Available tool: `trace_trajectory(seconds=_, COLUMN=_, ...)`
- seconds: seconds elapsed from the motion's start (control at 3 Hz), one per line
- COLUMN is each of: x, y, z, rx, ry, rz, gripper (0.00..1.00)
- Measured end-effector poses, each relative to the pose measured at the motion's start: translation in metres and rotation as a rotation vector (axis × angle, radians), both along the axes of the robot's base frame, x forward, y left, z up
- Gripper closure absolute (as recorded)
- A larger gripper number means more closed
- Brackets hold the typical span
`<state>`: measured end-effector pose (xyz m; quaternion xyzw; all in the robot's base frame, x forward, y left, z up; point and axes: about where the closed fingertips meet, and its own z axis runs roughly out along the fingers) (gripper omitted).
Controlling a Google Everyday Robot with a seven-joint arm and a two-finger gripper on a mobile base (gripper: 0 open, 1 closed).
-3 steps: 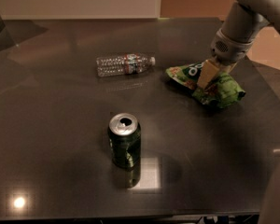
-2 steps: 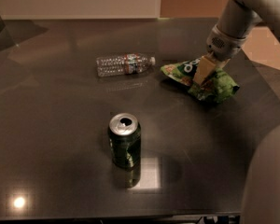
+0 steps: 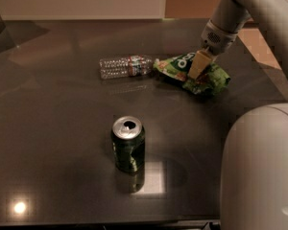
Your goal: Move green rice chip bag near water bottle
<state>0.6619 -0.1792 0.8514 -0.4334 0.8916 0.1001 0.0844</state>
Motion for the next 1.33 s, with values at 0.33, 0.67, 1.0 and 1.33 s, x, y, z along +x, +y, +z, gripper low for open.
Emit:
trace_trajectory(seconds=0.33, x=0.0, y=0.0, z=0.001, rx=0.0, ry=0.0, rz=0.0, gripper=0.84)
trace_trajectory(seconds=0.67, x=0.006, y=0.002, z=0.0, rx=0.005, ry=-0.017, rz=-0.004, gripper=0.6)
trace_trajectory(seconds=1.0, x=0.006, y=0.002, z=0.0, rx=0.005, ry=-0.017, rz=-0.004, gripper=0.37)
trace_trajectory(seconds=1.33, x=0.013, y=0.005, z=-0.002, rx=0.011, ry=-0.036, rz=-0.008, gripper=0.13)
